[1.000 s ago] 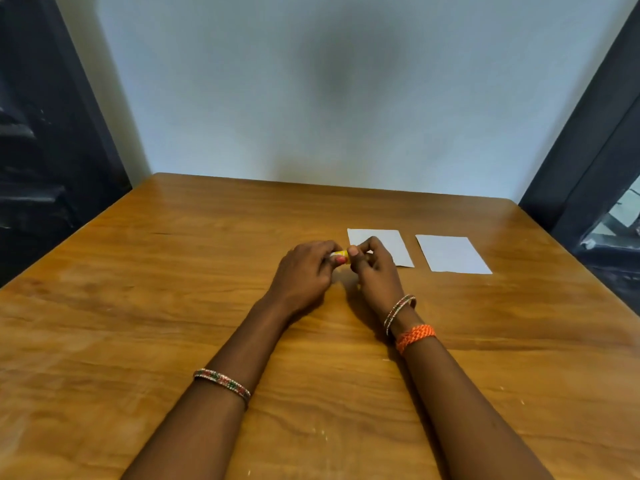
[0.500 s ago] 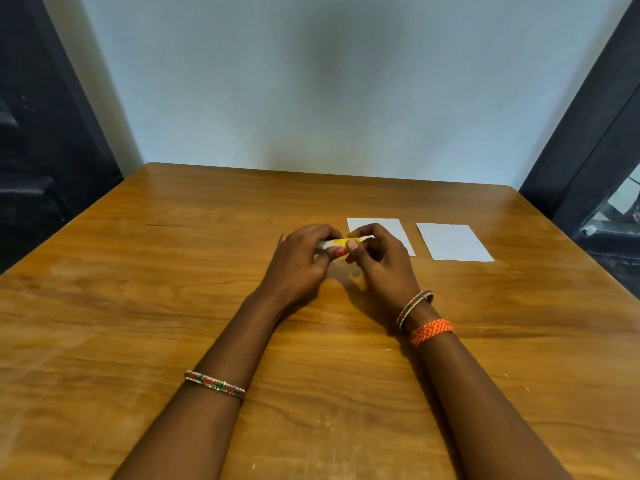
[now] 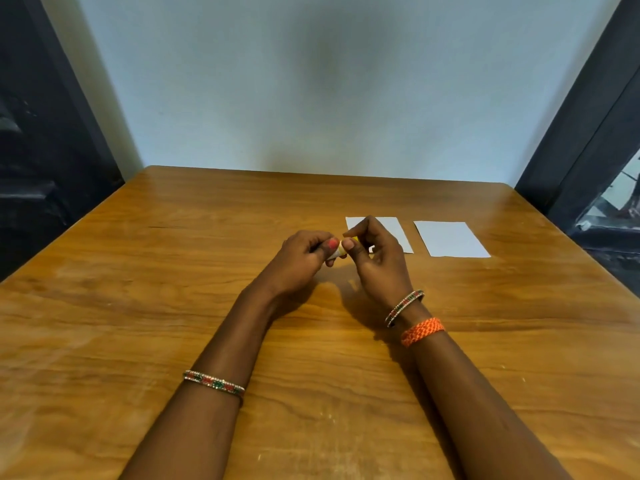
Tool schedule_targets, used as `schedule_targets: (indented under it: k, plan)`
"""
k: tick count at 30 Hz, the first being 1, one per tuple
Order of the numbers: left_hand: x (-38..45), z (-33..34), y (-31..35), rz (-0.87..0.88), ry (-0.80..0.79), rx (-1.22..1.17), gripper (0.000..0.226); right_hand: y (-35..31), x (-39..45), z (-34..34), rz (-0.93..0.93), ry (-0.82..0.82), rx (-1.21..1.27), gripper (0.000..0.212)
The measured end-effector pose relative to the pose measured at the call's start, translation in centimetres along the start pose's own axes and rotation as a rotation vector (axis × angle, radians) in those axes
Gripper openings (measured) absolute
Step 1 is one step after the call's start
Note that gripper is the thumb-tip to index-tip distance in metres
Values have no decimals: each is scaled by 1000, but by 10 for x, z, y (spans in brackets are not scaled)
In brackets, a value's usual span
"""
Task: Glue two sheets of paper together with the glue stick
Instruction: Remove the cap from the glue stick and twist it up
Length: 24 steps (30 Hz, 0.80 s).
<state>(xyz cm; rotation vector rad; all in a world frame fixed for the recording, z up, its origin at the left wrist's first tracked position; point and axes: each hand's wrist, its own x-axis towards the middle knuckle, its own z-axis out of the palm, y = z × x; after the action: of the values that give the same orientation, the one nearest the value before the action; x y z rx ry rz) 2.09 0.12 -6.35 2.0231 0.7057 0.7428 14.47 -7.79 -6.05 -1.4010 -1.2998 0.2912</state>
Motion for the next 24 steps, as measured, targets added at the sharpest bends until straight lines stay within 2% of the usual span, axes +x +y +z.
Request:
schedule_targets:
  k: [4, 7, 11, 15, 18, 24]
  plan:
    - [3, -15, 5, 14, -100, -91, 33, -8, -2, 7, -49, 22, 8, 14]
    - [0, -16, -4, 34, -35, -22, 29, -7, -1, 6, -58, 7, -39, 20]
    - [-2, -12, -12, -16, 48, 33, 25, 1, 0, -2, 72, 6, -21, 34]
    - [-5, -8, -11, -18, 70, 63, 26, 3, 0, -2, 130, -15, -50, 21]
    - [-6, -7, -11, -21, 66, 88, 24, 2, 0, -2, 194, -64, -62, 22]
    - [-6, -6, -9, -67, 34, 114, 21, -3, -1, -4, 19, -75, -146, 12]
